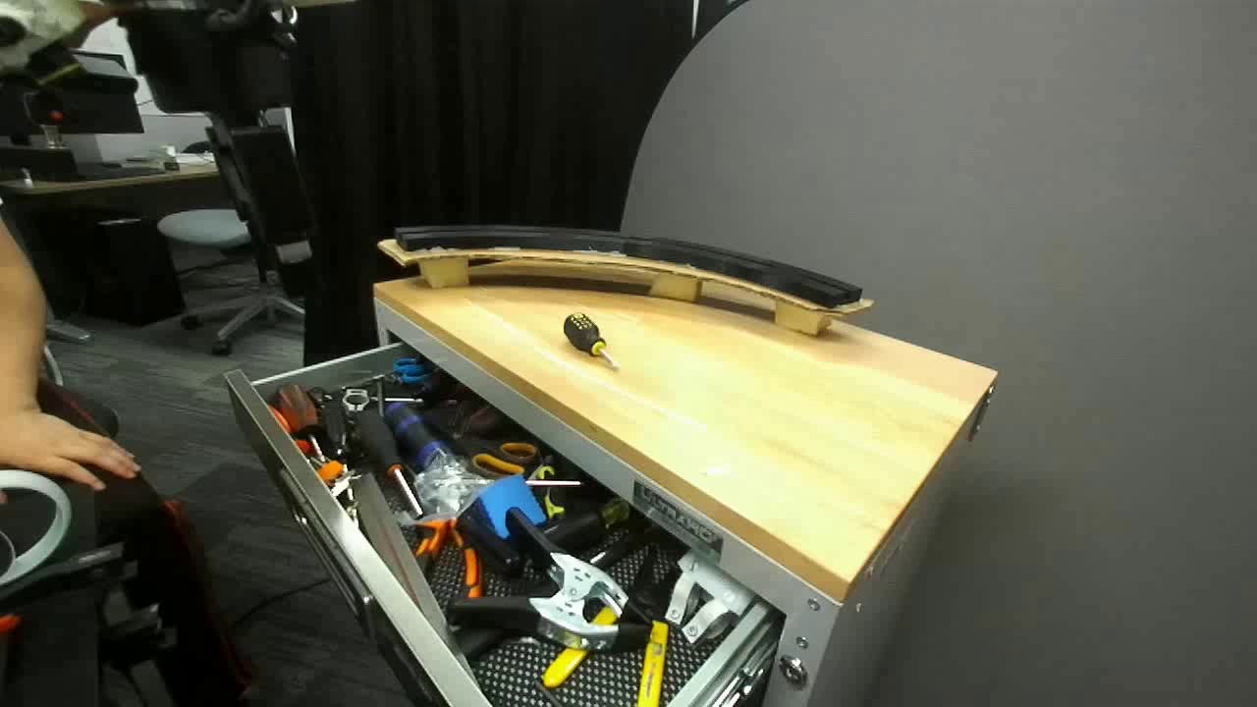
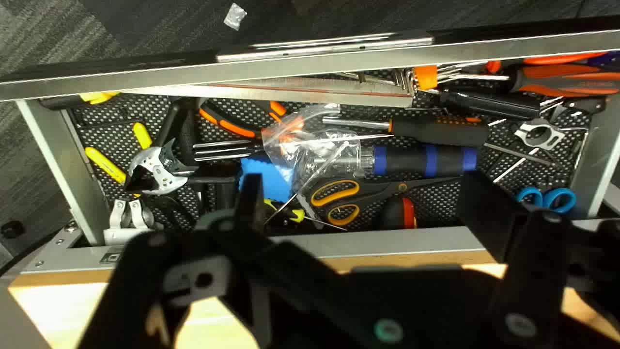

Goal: Put the screwdriver in the open drawer then close the drawer

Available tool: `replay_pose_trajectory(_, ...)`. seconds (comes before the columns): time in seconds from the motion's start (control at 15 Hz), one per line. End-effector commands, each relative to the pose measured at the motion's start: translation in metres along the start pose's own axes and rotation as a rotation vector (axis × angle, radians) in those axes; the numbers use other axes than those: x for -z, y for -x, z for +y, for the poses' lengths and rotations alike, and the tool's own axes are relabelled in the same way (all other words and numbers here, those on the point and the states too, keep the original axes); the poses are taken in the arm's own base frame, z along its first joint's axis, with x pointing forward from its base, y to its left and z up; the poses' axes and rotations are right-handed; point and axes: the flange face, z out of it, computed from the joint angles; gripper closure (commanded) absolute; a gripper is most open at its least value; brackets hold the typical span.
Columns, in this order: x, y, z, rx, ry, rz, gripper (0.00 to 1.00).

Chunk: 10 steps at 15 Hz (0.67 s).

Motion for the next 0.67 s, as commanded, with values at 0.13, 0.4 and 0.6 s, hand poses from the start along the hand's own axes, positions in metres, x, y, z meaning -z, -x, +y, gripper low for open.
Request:
replay_pose_trajectory(0.13,0.005,-0.002,0.000,0.000,-0.001,0.010,0.00)
replay_pose_trajectory(0.4,0.000,-0.007,0.001,-0.117,0.060,0.024,0.00)
replay_pose_trajectory(0.6,-0.021,-0.045,-0.020,-0.262,0.079,0.049,0.00)
